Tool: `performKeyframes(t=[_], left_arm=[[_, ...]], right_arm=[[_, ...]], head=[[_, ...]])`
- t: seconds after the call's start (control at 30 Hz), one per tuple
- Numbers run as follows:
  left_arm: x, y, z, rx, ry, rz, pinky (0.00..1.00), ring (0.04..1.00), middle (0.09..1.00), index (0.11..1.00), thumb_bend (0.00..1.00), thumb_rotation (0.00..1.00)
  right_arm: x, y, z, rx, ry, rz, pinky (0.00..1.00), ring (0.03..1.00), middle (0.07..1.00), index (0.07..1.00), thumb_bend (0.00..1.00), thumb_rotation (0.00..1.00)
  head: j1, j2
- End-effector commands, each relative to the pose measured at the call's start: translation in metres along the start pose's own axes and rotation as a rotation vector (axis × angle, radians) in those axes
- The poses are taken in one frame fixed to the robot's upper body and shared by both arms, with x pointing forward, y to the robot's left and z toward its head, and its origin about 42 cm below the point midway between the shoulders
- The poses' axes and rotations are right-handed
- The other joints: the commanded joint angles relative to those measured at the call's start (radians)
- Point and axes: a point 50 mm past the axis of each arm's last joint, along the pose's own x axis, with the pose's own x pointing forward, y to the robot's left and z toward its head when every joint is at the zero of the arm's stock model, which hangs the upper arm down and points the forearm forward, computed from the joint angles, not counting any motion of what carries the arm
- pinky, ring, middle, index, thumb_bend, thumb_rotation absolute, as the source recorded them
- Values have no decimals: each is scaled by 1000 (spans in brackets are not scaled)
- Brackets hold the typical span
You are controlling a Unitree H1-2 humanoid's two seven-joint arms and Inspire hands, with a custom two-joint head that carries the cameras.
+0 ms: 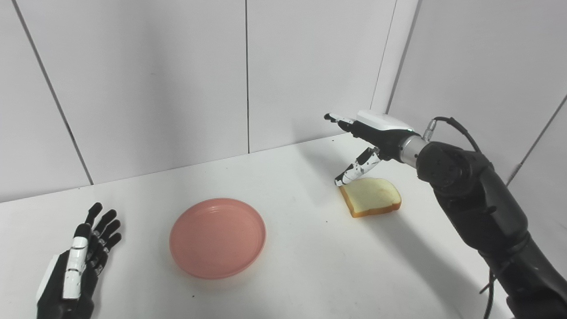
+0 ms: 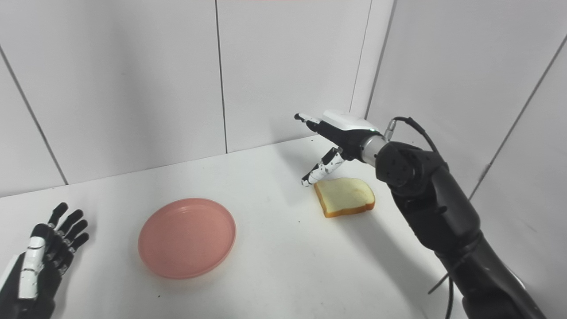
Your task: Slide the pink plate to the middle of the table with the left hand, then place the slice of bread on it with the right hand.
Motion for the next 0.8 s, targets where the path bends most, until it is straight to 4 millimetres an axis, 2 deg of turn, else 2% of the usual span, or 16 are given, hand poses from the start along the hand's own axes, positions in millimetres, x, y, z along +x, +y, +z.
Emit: performKeyframes(t=[0.0,0.13,0.17,0.2,0.23,0.33,0.37,0.43,0.53,0.6,0.63,0.67,0.7,0.77], left_arm=[[8,5,20,15,-88,-16,945,953,952,967,666,1000],[8,7,20,7,-90,-17,944,954,951,964,661,1000],[8,7,19,7,-90,-19,949,958,953,966,661,1000],[8,7,19,8,-90,-19,951,959,953,967,660,1000],[8,7,19,9,-91,-19,946,955,951,963,663,1000],[8,7,20,6,-83,-17,947,955,951,963,671,1000],[7,7,20,10,-84,-16,945,952,949,961,676,1000],[7,7,21,14,-85,-13,936,948,946,960,671,1000],[7,8,21,9,-82,-15,945,951,946,958,671,1000],[7,8,21,10,-82,-16,943,949,945,957,670,1000],[7,8,22,11,-82,-19,936,946,943,956,668,1000],[7,8,22,11,-82,-21,936,946,944,956,670,1000],[7,8,22,11,-82,-21,934,946,944,956,669,1000],[6,8,22,10,-81,-22,929,944,944,955,666,1000]], right_arm=[[-6,-26,-1,-52,18,-40,856,947,975,988,1000,303],[0,-29,-9,-70,61,39,881,971,998,998,1000,288],[1,-29,-10,-70,75,54,822,944,987,1000,1000,276],[5,-29,-13,-74,95,74,807,937,984,1000,1000,273],[7,-29,-15,-78,110,87,743,899,945,1000,1000,274],[15,-27,-20,-90,155,124,775,929,977,1000,1000,270],[17,-25,-22,-87,163,128,737,910,964,1000,1000,270],[21,-22,-26,-64,169,138,794,930,980,1000,1000,262],[27,-15,-31,-67,179,145,830,951,997,989,1000,239],[30,-9,-33,-91,193,152,813,939,992,985,1000,248],[31,-7,-35,-97,204,155,781,915,971,985,1000,261],[32,-4,-37,-93,214,158,665,832,901,985,1000,262],[35,-3,-40,-85,229,166,522,700,778,988,1000,256],[39,0,-44,-73,247,179,415,614,717,998,1000,235]], head=[[-4,2],[-7,2],[-7,2],[-6,4],[-6,4],[-7,10],[-8,11],[-8,14],[-7,15],[-7,15],[-6,15],[-6,16],[-5,17],[-5,19]])
